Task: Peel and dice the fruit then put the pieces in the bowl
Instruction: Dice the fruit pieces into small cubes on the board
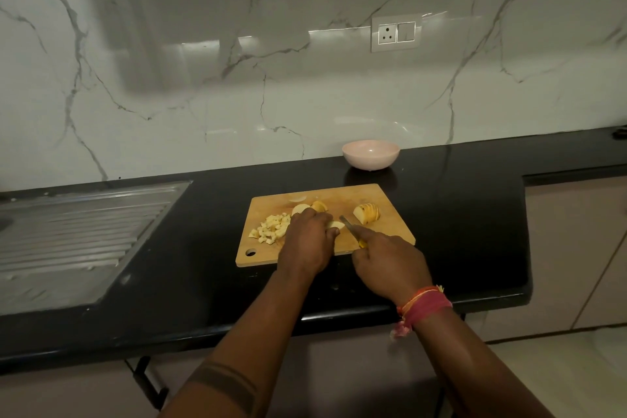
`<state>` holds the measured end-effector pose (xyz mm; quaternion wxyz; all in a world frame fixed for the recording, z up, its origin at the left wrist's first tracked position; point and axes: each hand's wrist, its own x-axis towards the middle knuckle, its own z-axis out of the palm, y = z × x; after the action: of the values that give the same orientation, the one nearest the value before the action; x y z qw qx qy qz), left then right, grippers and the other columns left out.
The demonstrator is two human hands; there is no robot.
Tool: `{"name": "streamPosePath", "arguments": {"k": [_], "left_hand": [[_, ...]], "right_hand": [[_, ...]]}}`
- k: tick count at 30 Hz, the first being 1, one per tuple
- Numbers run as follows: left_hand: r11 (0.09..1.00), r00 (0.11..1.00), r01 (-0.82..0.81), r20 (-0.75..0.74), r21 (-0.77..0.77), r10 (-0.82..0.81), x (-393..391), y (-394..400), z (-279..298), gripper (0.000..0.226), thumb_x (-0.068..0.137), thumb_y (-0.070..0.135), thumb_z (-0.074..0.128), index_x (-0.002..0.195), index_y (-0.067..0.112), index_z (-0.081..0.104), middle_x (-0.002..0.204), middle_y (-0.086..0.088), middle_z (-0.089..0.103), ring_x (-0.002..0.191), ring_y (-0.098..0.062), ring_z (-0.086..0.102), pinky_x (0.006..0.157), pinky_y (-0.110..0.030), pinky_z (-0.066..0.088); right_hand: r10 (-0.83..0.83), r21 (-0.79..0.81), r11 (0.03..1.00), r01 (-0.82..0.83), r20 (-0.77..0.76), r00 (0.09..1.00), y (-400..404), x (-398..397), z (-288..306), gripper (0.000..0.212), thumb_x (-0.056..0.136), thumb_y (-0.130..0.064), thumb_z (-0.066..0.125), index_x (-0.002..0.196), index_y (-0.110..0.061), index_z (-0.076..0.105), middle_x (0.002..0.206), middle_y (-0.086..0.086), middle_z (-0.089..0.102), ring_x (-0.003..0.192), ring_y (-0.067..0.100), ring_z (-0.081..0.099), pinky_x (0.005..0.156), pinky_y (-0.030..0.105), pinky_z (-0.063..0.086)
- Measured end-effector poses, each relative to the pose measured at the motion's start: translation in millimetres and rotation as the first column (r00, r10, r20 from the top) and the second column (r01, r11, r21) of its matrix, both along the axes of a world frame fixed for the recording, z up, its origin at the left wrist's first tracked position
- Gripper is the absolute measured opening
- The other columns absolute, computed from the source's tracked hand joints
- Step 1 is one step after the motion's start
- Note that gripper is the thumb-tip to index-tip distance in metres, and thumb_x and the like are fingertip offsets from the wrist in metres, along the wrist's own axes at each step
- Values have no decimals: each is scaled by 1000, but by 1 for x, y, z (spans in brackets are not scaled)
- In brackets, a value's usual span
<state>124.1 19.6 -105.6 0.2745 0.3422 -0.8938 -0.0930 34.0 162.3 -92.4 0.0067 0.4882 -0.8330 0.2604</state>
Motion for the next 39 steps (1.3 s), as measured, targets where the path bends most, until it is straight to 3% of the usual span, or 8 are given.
{"name": "streamPosePath", "arguments": {"k": [6, 9, 12, 17, 27, 35, 39], "left_hand": [[999, 998, 35, 47, -21, -34, -2, -5, 1, 27, 100, 31, 61, 122, 20, 71, 118, -5, 64, 113, -27, 53, 96, -42, 46], [998, 994, 42, 98, -39, -38, -2, -8, 7, 30, 100, 30, 60, 129, 23, 68, 124, -3, 65, 117, -28, 51, 97, -42, 45], [995, 986, 11, 165, -97, 5, 0, -10, 11, 32, 101, 38, 58, 132, 32, 65, 131, 3, 63, 122, -27, 48, 102, -43, 35], [998, 987, -30, 157, -50, 37, 2, -11, 11, 32, 100, 44, 55, 130, 40, 64, 130, 6, 60, 130, -24, 43, 112, -48, 20], [999, 993, -29, 113, 39, 24, 1, -7, 17, 28, 101, 39, 57, 127, 38, 68, 128, 4, 61, 128, -26, 45, 112, -47, 22], [996, 993, -70, 100, 54, 64, -2, -3, 18, 27, 99, 39, 59, 123, 35, 71, 130, 5, 62, 128, -25, 46, 112, -48, 26], [995, 994, -70, 83, 64, 64, 0, -4, 16, 26, 99, 42, 59, 121, 35, 72, 128, 6, 63, 126, -26, 48, 109, -49, 28]], "right_hand": [[-20, -19, 1000, 19, -30, 999, 1, 2, -2, 58, 96, -37, 42, 151, -52, 30, 81, -7, 61, 66, 9, 53, 51, 26, 37], [-5, -16, 1000, 5, -28, 1000, 2, 2, -3, 58, 96, -37, 42, 151, -51, 31, 82, -6, 62, 68, 11, 54, 53, 27, 37], [-20, -34, 999, 21, 8, 1000, 0, 3, -1, 57, 96, -36, 43, 150, -51, 32, 81, -7, 60, 66, 9, 52, 50, 25, 34], [-37, -57, 998, 38, 6, 999, -11, 15, -4, 57, 96, -35, 42, 152, -42, 35, 76, -6, 58, 64, 11, 53, 51, 26, 36], [-15, -34, 999, 14, -25, 1000, -31, 20, 0, 43, 97, -36, 42, 140, -36, 47, 83, -1, 62, 67, 18, 53, 57, 29, 41], [-24, 15, 1000, 25, -94, 995, 1, 28, -4, 59, 97, -33, 43, 155, -34, 30, 73, -6, 53, 63, 12, 53, 55, 29, 41], [4, -15, 1000, -5, -69, 998, 17, 31, -5, 60, 98, -35, 43, 156, -38, 27, 74, -8, 53, 61, 6, 48, 49, 25, 33]]}}
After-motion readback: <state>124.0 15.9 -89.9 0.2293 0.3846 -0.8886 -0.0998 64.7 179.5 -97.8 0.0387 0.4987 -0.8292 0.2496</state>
